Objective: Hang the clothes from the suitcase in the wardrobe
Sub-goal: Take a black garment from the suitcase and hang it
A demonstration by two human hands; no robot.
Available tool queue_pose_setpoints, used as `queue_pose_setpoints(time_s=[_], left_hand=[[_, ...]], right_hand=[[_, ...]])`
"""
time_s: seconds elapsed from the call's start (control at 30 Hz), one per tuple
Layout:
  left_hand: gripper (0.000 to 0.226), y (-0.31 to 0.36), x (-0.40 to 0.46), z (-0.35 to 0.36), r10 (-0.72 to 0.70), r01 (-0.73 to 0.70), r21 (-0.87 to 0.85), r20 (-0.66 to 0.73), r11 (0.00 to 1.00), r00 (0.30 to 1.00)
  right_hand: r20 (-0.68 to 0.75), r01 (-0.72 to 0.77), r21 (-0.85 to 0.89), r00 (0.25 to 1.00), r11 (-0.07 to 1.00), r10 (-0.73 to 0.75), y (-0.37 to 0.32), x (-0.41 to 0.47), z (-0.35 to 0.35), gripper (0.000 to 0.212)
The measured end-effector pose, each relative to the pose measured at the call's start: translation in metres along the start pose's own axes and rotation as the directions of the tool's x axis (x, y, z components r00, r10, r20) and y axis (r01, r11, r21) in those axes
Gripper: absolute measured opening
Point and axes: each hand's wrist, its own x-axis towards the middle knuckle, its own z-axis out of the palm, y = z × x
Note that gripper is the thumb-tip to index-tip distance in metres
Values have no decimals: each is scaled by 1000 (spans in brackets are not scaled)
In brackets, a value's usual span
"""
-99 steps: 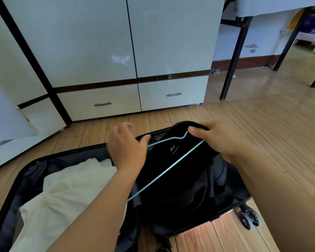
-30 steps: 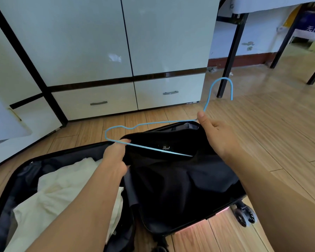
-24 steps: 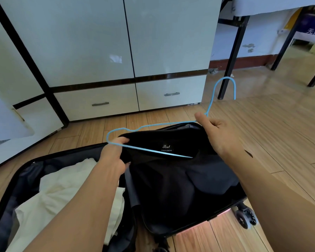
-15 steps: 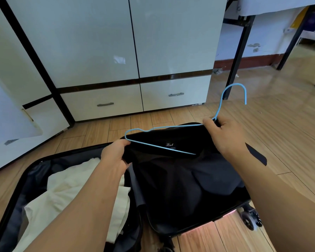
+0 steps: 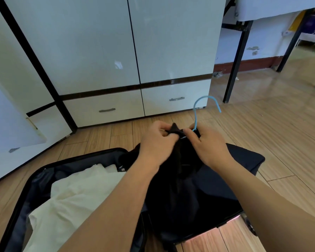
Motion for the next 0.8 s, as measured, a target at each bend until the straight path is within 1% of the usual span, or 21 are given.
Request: queue_pose_setpoints(time_s=[0.07,0.1,0.13,0.17,0.2,0.23,0.27,0.3,0.33,0.37,0.4,0.5,0.53,0.57,0.6,0.7,0.73,0.77,0.8], left_hand=[[28,16,-7,-6,13,2,-83,187,997,982],[34,24,-7,-15,32,-17,-66,240,998,970],[37,35,-6,-26,60,-62,0,255,998,965],[37,46,-4,-35,96,-123,102,236,987,967],[34,60,2,-45,146,-191,233,195,954,970],[31,75,8,-52,212,-253,392,146,884,966],[29,94,15,-61,306,-306,552,94,776,947],[27,112,20,-68,414,-334,681,49,652,909],[26,132,25,-78,502,-343,754,20,560,865],[26,149,29,-86,552,-356,771,8,528,834],[26,170,36,-95,572,-379,759,11,529,820],[23,231,44,-120,510,-404,648,28,645,860],[22,253,45,-129,508,-415,611,24,674,861],[22,289,49,-145,518,-427,579,8,695,855],[22,320,49,-158,538,-450,561,9,695,843],[17,446,48,-207,627,-515,563,-8,646,779],[18,497,44,-226,663,-532,569,-30,627,748],[18,543,37,-243,712,-559,579,-55,593,700],[17,589,27,-260,771,-593,583,-94,555,630]], right_hand=[[-46,-55,165,997,985,64,-13,8,-16,31],[-62,-53,201,996,978,67,-21,12,-26,31],[-74,-35,219,996,975,52,-31,18,-35,32],[-78,-8,220,997,975,26,-42,22,-44,32],[-85,27,220,996,975,-9,-57,30,-55,31],[-89,61,208,995,976,-43,-71,38,-64,30],[-97,92,192,992,977,-75,-88,49,-75,29],[-103,114,170,990,979,-98,-105,58,-86,30],[-118,130,156,987,979,-112,-123,70,-98,32],[-132,137,147,984,980,-118,-140,81,-111,35],[-150,141,142,981,980,-120,-159,95,-127,37],[-122,138,120,985,983,-123,-214,130,-173,36],[-108,139,126,986,982,-126,-232,139,-188,36],[-93,141,143,987,980,-128,-259,154,-213,35],[-84,152,157,987,976,-140,-282,164,-236,35],[-67,227,172,974,959,-218,-376,199,-325,34],[-65,255,178,967,950,-247,-415,211,-364,32],[-96,297,171,954,939,-284,-452,216,-400,32],[-141,351,149,933,925,-331,-488,222,-439,36]])
